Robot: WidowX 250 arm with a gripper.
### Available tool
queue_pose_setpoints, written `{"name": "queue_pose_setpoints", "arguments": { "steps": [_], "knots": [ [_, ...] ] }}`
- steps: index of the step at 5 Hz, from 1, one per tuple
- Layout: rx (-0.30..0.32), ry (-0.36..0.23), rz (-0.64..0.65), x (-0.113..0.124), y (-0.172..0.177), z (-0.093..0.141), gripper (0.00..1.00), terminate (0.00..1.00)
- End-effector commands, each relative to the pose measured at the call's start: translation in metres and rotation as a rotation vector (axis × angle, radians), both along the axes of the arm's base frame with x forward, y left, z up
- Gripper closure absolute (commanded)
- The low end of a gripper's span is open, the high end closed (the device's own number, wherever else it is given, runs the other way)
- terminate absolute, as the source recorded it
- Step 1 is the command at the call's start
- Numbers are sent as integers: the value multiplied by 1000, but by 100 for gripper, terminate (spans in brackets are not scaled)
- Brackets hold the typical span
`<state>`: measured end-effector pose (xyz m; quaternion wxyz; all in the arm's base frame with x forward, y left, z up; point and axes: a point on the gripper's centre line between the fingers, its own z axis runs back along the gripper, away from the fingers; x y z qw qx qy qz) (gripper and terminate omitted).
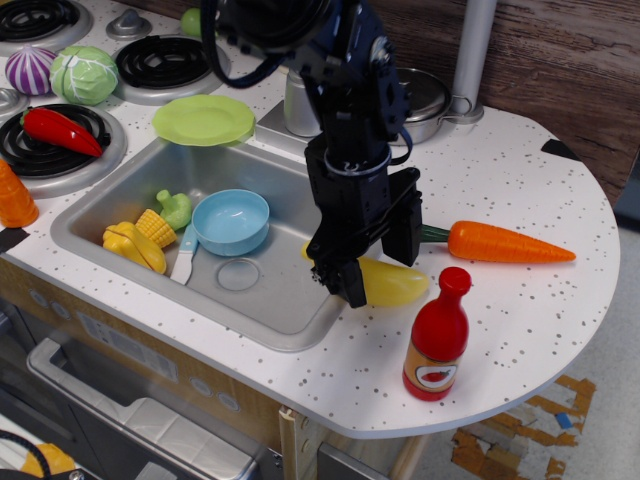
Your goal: Put banana on plate
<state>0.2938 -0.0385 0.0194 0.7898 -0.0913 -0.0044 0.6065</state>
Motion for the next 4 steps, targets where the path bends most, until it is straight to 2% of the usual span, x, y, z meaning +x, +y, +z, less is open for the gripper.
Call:
{"name": "queue_pose_setpoints", "arguments": {
  "steps": [1, 2, 3, 4],
  "knots": [
    [17, -31, -21, -3, 8, -4, 0, 0],
    [36, -19, -23, -6, 7, -7, 100, 0],
    [88, -3, -53, -12, 15, 2, 100, 0],
    [214, 28, -160, -8, 58, 21, 100, 0]
  ]
}}
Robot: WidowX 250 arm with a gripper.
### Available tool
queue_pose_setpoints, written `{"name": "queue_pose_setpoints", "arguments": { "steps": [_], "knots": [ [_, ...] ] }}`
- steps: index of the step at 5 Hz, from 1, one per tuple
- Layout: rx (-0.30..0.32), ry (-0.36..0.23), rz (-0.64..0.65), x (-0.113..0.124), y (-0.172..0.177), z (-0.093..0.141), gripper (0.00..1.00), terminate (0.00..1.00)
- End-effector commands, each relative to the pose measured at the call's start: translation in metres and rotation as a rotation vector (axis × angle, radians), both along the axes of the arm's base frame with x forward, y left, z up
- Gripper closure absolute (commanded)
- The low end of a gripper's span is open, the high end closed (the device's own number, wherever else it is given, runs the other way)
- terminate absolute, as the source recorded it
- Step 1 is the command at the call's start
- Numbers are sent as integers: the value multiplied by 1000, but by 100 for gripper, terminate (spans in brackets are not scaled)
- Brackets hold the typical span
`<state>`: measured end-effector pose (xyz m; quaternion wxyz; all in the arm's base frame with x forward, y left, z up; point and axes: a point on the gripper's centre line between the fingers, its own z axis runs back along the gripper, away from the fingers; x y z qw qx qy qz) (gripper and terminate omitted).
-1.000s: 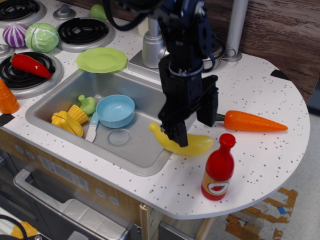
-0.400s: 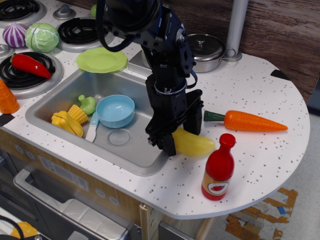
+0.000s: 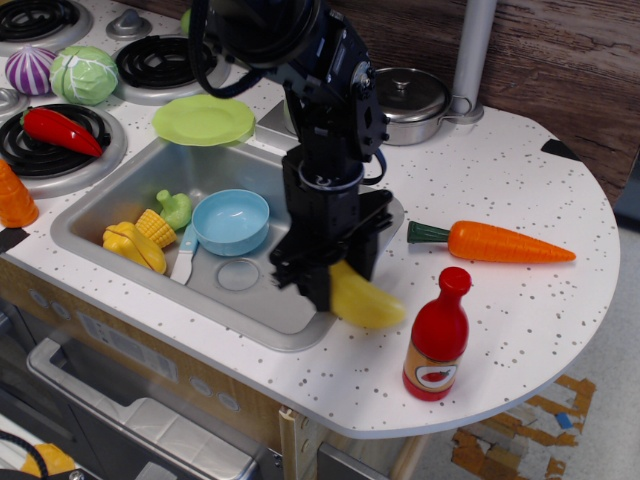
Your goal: Put banana on plate
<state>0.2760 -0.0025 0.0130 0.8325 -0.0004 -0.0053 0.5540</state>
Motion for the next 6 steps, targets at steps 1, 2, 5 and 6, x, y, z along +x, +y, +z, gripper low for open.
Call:
{"name": "queue_pose_setpoints", "arguments": {
  "steps": [1, 2, 5, 6],
  "knots": [
    [164, -63, -162, 24, 67, 46, 100, 0],
    [244, -92, -306, 48, 114, 56, 100, 0],
    [343, -112, -637, 106, 216, 57, 100, 0],
    [309, -130, -714, 117, 235, 50, 0, 0]
  ]
}}
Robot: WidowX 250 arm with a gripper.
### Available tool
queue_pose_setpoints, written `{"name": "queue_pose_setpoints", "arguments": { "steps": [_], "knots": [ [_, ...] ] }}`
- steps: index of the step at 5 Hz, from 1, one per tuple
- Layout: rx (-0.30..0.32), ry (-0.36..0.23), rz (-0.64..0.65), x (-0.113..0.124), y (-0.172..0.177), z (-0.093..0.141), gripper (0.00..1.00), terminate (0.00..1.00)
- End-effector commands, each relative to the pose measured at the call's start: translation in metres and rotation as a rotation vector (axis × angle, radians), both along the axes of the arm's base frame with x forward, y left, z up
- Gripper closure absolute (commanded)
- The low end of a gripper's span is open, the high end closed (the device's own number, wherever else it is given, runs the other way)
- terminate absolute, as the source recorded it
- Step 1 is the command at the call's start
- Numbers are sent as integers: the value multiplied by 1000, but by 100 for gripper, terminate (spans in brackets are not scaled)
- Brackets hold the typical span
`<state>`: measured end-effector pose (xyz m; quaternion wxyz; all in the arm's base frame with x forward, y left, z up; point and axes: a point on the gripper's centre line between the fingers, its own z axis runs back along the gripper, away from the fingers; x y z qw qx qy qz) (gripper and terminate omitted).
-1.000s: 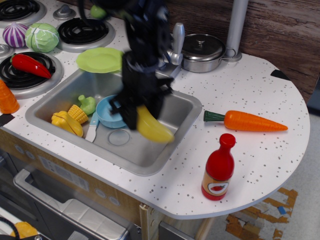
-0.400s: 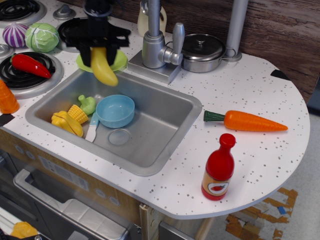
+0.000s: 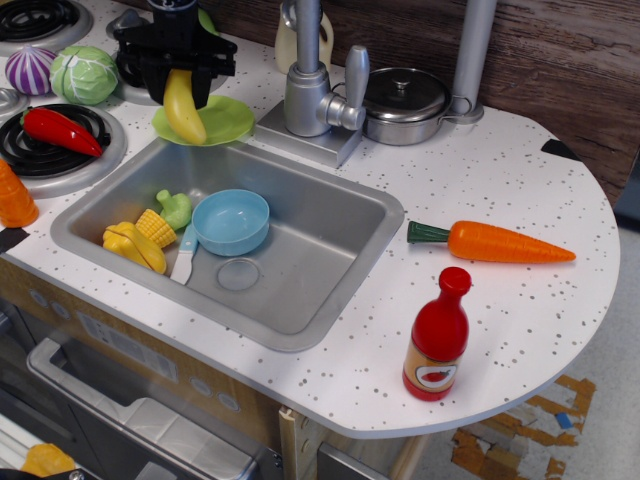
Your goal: Put banana on plate
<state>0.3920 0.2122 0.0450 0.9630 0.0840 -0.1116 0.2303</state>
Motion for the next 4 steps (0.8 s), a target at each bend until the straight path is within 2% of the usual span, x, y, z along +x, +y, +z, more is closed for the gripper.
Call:
{"name": "queue_pose_setpoints", "arguments": {
  "steps": [1, 3, 4],
  "knots": [
    [-23, -89, -42, 5, 19, 8, 0, 0],
    [-23, -89, -42, 5, 19, 8, 0, 0],
    [-23, -89, -42, 5, 19, 8, 0, 100]
  ]
}}
